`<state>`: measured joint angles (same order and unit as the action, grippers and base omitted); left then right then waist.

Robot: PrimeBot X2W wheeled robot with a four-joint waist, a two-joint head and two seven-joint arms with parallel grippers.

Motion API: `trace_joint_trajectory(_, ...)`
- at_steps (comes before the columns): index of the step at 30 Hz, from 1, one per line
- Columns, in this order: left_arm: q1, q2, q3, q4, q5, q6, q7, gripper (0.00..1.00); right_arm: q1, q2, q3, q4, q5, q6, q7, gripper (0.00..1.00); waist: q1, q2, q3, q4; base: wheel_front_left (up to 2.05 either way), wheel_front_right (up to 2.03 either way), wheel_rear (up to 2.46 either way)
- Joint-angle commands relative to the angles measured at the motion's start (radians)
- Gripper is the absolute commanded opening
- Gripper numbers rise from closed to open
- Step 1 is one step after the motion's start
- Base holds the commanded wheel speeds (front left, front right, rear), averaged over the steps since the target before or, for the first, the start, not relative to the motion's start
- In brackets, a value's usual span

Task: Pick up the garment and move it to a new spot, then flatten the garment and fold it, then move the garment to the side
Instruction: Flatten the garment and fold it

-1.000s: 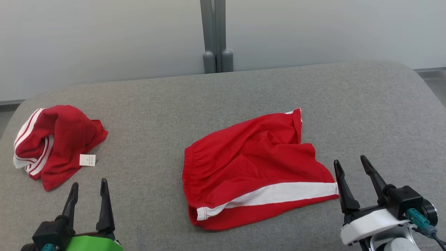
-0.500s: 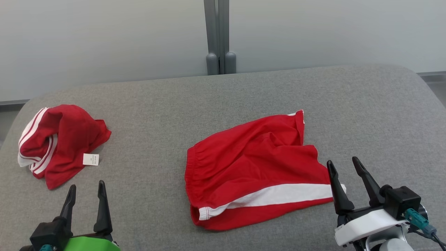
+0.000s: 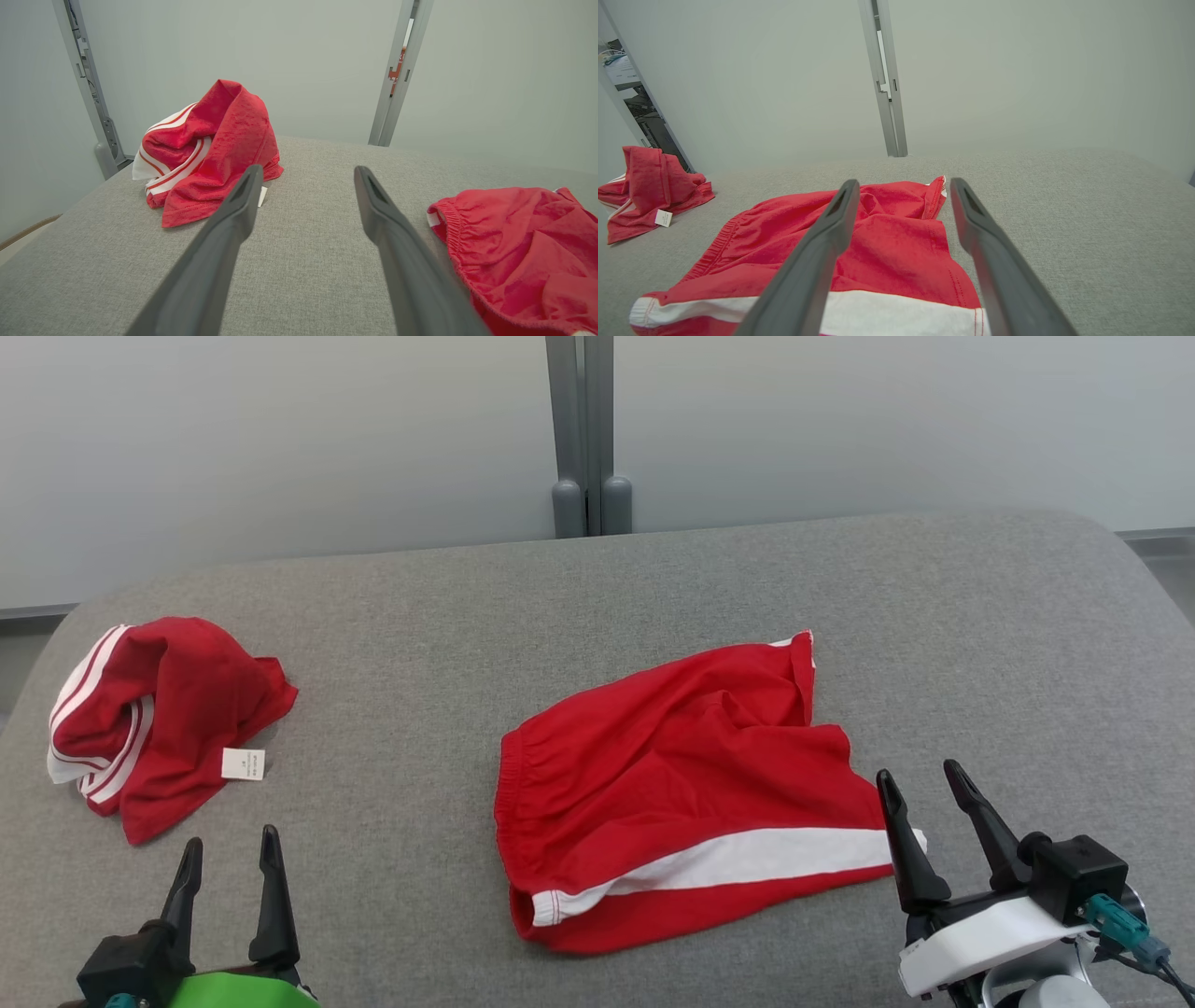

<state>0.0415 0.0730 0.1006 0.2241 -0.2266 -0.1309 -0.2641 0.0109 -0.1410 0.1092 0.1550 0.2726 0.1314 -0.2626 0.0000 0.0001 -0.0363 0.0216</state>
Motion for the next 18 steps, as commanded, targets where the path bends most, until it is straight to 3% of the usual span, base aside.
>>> trace_joint_trajectory(1, -0.002, 0.005, 0.003, 0.000, -0.001, 0.001, 0.000, 1.00, -0.009, -0.005, 0.000, 0.002, -0.002, -0.002, -0.003, 1.00, 0.0000, -0.0001, 0.000, 0.000, 0.00, 0.00, 0.00)
trace_joint_trajectory(11, -0.002, 0.003, -0.012, 0.003, -0.005, 0.001, 0.000, 1.00, -0.010, -0.009, -0.001, 0.012, -0.013, -0.002, -0.003, 1.00, 0.0000, -0.0001, 0.000, 0.000, 0.00, 0.00, 0.00)
trace_joint_trajectory(18, -0.009, 0.001, -0.173, 0.039, -0.034, 0.001, 0.000, 1.00, -0.029, -0.018, -0.044, 0.091, -0.055, -0.002, -0.003, 1.00, 0.0000, -0.0001, 0.009, 0.002, 0.00, 0.00, 0.00)
